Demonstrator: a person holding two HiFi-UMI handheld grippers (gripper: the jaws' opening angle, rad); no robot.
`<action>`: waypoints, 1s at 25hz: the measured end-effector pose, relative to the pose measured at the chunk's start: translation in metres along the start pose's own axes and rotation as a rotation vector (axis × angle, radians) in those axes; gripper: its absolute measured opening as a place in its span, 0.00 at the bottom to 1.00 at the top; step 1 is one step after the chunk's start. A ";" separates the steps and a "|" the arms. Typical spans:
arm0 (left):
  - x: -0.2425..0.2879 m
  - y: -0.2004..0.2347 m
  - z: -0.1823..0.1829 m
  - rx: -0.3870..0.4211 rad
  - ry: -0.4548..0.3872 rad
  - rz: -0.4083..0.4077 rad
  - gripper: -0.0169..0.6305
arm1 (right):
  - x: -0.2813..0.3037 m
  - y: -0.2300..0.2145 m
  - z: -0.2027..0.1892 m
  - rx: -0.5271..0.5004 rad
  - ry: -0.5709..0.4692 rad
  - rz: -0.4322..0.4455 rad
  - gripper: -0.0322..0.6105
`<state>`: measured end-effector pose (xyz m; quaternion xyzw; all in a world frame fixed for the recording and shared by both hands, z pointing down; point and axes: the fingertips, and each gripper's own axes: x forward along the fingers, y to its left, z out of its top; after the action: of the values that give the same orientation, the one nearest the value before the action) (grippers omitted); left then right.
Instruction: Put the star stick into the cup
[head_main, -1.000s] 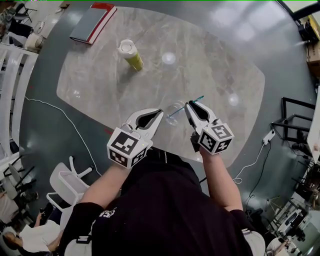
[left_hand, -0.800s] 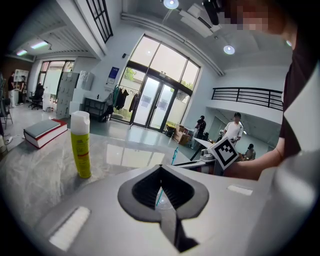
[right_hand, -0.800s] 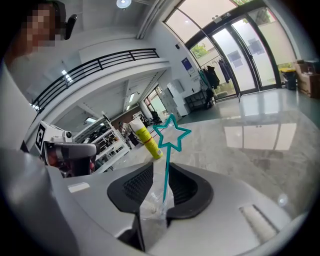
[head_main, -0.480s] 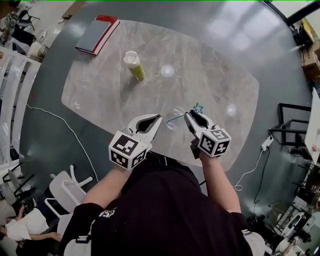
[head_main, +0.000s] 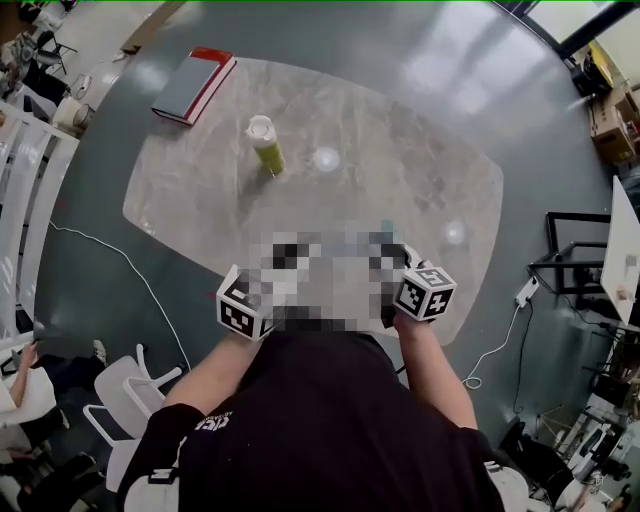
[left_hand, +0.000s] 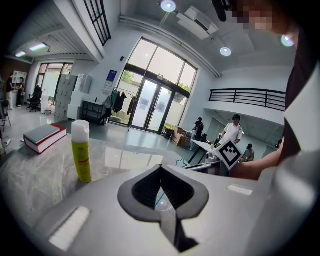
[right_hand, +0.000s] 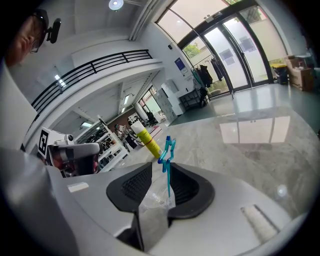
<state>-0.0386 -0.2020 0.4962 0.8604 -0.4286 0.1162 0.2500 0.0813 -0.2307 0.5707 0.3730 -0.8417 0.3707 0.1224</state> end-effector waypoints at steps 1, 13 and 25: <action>0.000 0.000 0.001 0.000 -0.001 0.001 0.03 | -0.003 0.000 0.000 0.002 -0.003 -0.001 0.25; 0.001 -0.001 0.010 0.000 -0.012 0.011 0.03 | -0.011 0.001 0.000 0.020 0.003 0.031 0.35; 0.004 -0.007 0.014 0.000 -0.020 0.014 0.03 | -0.017 -0.002 -0.017 0.110 0.041 0.069 0.41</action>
<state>-0.0309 -0.2083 0.4837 0.8586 -0.4369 0.1092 0.2449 0.0934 -0.2102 0.5759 0.3422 -0.8297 0.4281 0.1059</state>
